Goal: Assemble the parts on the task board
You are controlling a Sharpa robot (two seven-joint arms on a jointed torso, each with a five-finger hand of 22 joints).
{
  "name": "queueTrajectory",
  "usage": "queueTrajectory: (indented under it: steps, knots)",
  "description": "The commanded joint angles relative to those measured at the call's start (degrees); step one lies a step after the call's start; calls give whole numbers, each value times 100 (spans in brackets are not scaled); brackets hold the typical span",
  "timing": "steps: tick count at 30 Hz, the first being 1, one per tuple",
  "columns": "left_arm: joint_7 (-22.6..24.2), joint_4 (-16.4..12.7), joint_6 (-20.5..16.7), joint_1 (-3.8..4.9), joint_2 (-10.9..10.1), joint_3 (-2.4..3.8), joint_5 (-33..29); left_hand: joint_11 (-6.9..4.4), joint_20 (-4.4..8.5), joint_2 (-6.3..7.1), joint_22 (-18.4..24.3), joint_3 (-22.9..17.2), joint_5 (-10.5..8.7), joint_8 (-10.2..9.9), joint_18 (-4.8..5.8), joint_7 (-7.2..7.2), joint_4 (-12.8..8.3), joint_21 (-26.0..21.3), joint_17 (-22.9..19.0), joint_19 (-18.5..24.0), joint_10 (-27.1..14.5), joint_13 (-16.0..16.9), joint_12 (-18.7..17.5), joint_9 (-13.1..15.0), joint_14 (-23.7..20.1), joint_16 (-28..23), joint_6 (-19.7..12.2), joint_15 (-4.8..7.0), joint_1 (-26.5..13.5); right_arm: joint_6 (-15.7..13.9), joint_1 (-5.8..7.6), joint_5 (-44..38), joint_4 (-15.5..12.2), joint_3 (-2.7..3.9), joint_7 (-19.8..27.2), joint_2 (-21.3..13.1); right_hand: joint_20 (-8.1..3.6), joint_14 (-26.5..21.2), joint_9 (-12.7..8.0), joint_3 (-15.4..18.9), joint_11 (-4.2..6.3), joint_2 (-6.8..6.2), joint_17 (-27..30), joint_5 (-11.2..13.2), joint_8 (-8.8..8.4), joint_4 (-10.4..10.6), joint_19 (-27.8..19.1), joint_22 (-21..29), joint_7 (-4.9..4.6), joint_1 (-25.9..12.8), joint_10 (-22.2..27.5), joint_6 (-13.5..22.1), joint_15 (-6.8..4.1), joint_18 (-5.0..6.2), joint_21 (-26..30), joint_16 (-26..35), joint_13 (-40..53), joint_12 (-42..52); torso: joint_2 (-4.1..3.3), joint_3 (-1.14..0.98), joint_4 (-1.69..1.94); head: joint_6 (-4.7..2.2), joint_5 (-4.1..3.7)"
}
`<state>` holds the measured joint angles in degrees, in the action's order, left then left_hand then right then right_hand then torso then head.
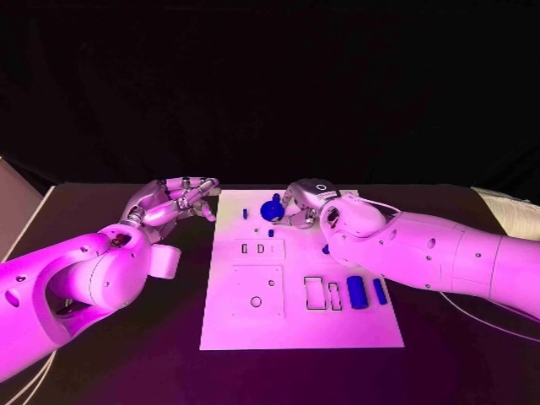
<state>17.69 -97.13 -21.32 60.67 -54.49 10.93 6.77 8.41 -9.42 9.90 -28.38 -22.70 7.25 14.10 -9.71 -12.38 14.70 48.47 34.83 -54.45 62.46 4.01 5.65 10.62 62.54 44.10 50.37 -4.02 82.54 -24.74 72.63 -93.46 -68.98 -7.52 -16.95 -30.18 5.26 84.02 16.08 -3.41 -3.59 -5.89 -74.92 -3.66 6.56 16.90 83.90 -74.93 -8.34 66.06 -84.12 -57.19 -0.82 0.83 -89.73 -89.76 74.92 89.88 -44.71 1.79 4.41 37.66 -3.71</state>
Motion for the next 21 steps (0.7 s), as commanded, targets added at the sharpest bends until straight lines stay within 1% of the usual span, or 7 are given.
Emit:
queueTrajectory:
  steps: [1, 7, 11, 12, 13, 16, 21]
  knots:
    - [30, -4, 51, -1, 7, 5, 16, 5, 0, 14, -12, -22, -23, 2, -68, -3, 26, 40, -9, 29, -53, 1, -36, 5, -46, 28, -55, -6, -61, -242, -35, -24, -101, -19, 31, -82, 10, 598, -9, 6, -2, -8, -1508, -14, 29, -1, 610, -1507, 21, -7, -588, -22, 18, -83, -27, -24, 1508, 12, 1, 2, -6, 1, -1]
    - [34, 12, 53, -7, -1, 5, 16, 5, 0, 14, -12, -22, -23, 2, -68, -3, 26, 40, -9, 29, -53, 1, -36, 5, -46, 28, -55, -6, -61, -846, -29, 115, -429, 8, 142, -456, 1, 598, -7, 3, 4, -43, -1508, -117, 36, -2, 610, -1507, 27, 44, -588, -47, 8, -83, -27, -24, 1508, 12, 5, -11, -28, -26, 2]
    - [39, 41, 61, -12, -2, 5, 16, 5, -1, 15, -14, -24, -23, 2, -68, -2, 23, 44, -10, 33, -55, 1, -36, 5, -48, 30, -57, -7, -58, -1131, 1, 647, -664, 44, 561, -761, -3, 596, -19, -44, -9, -83, -1501, -297, 9, -9, 610, -1507, 9, 222, -588, -23, 10, -83, -27, -23, 1508, 12, 11, -17, -31, -42, -6]
    - [41, 50, 62, -13, -2, 5, 16, 5, -1, 15, -14, -24, -23, 2, -68, -2, 23, 44, -10, 33, -55, 1, -36, 5, -48, 30, -57, -7, -58, -1142, 12, 842, -718, 52, 735, -845, -3, 588, -22, -57, -11, -83, -1466, -332, 4, -10, 610, -1507, 8, 266, -588, -18, 9, -83, -27, -14, 1508, 12, 14, -31, -42, -50, -10]
    - [44, 61, 63, -15, -2, 5, 16, 5, -1, 15, -14, -24, -23, 2, -68, -2, 23, 44, -10, 33, -55, 1, -36, 5, -48, 30, -57, -7, -58, -1106, 27, 1110, -781, 60, 985, -954, 0, 575, -27, -84, -21, -110, -1409, -415, -9, -17, 610, -1507, 2, 406, -588, -3, 7, -83, -27, 2, 1508, 12, 15, -33, -44, -59, -20]
    - [59, 87, 65, -23, 1, 5, 16, 5, -2, 16, -16, -25, -23, 2, -68, -1, 20, 46, -10, 35, -56, 1, -35, 5, -49, 30, -57, -8, -55, -847, 64, 1813, -919, 77, 1719, -1268, 3, 542, -41, 20, -37, -421, -1268, -672, -42, -26, 610, -1507, -21, 775, -588, 45, 16, -83, -27, 43, 1508, 12, 21, -49, -56, -69, -38]
    - [81, 123, 84, -45, 10, 5, 16, 1, -4, 22, -23, -33, -21, 5, -69, 6, 4, 57, -14, 52, -55, 3, -31, 7, -61, 31, -56, -8, -38, -339, 90, 2524, -893, 88, 2433, -1696, 13, 521, -57, -43, -37, -484, -1203, -930, -85, -142, 384, -1146, -26, 1552, -588, 139, 25, 35, 390, 74, 1508, 12, 26, -88, -82, -101, -51]
